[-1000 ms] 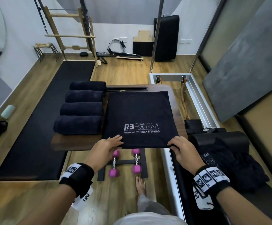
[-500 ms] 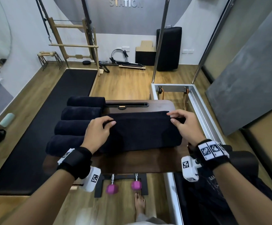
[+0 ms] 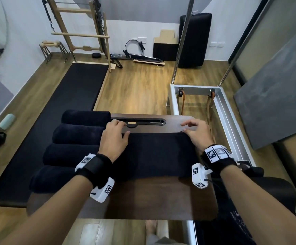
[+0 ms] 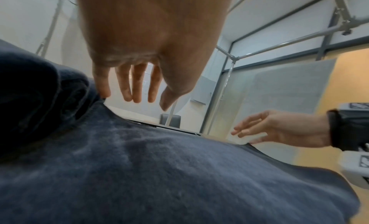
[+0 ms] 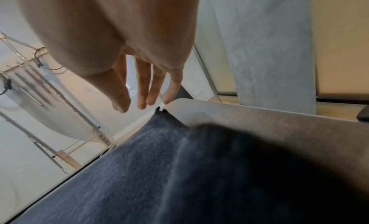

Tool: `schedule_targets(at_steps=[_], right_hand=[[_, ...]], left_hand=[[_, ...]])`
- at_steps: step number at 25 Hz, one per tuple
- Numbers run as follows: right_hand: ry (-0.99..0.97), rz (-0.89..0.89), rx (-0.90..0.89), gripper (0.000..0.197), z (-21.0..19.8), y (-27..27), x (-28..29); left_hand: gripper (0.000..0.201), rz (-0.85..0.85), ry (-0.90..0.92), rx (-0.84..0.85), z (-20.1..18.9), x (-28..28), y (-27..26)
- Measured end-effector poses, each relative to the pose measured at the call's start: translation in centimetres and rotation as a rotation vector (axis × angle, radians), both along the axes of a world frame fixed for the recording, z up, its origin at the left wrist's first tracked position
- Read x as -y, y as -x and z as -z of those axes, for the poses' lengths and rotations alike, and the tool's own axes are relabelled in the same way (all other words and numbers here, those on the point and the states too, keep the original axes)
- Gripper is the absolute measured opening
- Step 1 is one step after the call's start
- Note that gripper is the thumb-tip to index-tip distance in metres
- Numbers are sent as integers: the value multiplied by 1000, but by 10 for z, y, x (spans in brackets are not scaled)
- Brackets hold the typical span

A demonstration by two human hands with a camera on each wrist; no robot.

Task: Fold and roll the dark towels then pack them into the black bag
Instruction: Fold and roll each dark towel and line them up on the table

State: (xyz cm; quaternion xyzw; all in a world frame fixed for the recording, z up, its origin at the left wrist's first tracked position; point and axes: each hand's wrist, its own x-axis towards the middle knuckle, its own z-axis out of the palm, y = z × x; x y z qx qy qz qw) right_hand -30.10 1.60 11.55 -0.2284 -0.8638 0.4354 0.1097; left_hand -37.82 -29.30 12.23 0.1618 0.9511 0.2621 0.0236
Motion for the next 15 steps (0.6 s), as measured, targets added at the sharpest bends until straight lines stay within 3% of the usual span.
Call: schedule_targets(at_steps=[3, 6, 8, 12, 15], right_hand=[[-1, -71, -13, 31, 7, -5, -2], [-112, -301, 118, 33, 8, -17, 3], [-225, -333, 192, 29, 6, -26, 4], [-290, -299, 230, 29, -3, -66, 12], [-399, -396, 278, 28, -11, -108, 32]], left_hand=[[20, 102, 78, -108, -2, -18, -20], [28, 201, 177, 150, 4, -30, -50], [28, 269, 237, 305, 11, -33, -66], [21, 322, 274, 193, 15, -28, -84], [21, 290, 351, 66, 16, -24, -88]])
